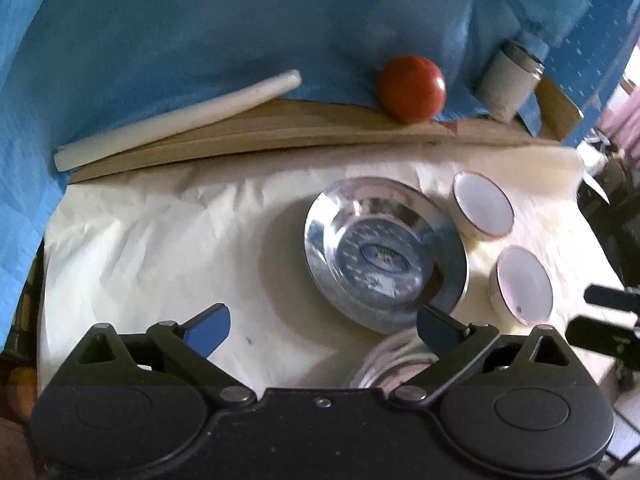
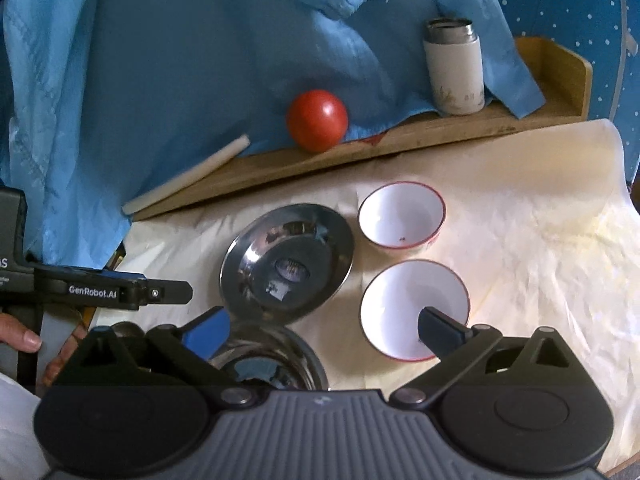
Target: Organize plates and bowls
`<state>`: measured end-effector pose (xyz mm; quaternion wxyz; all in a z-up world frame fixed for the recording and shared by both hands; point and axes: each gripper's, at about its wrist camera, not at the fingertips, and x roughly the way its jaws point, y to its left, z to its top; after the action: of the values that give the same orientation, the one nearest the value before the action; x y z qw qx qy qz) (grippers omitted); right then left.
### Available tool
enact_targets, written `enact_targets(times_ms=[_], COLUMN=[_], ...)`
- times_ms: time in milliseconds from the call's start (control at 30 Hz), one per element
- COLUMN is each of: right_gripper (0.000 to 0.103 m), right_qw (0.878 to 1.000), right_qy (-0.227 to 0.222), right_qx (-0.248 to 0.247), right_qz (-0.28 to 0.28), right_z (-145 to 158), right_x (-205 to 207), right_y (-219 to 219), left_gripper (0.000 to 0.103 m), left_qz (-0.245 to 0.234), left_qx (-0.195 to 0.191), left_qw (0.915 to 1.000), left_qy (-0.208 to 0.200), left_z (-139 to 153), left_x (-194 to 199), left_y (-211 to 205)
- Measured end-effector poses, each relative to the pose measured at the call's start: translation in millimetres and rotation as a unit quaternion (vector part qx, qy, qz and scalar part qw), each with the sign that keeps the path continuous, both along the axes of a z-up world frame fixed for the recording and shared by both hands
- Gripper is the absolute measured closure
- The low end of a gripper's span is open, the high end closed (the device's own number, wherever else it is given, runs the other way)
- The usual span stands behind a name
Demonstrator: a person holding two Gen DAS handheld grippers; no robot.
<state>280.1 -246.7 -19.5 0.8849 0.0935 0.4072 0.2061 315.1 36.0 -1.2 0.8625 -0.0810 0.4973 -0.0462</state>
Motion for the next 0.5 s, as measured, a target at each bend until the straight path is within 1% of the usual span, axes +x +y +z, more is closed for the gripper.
enact_targets(times_ms=[100,267,400,500], right_gripper=[0.000,0.000,0.000,0.000], right_qw=[1.000,1.000,0.999,0.999], right_qy=[-0.004,-0.001,-0.004,0.010], right_qx=[-0.004,-0.028,-0.035,-0.034], right_qz=[-0.001,-0.011,-0.004,0.000], right_z=[-2,-8,-10,-14], right_x=[4,18,28,41], right_y=[3,12,19,23], left_gripper=[0.003,0.002,0.002,0.001], left_qz=[0.024,0.052,0.055,0.056], left_qx=[-0.012,-0.030,-0.035,-0.029], left_qw=[0.9996,0.9980,0.9976,0.9977], left_qy=[0.003,0.018,0.021,0.023], left_z=[-3,-9,-13,-17], left_x=[7,23,35,44], left_y=[6,12,10,7])
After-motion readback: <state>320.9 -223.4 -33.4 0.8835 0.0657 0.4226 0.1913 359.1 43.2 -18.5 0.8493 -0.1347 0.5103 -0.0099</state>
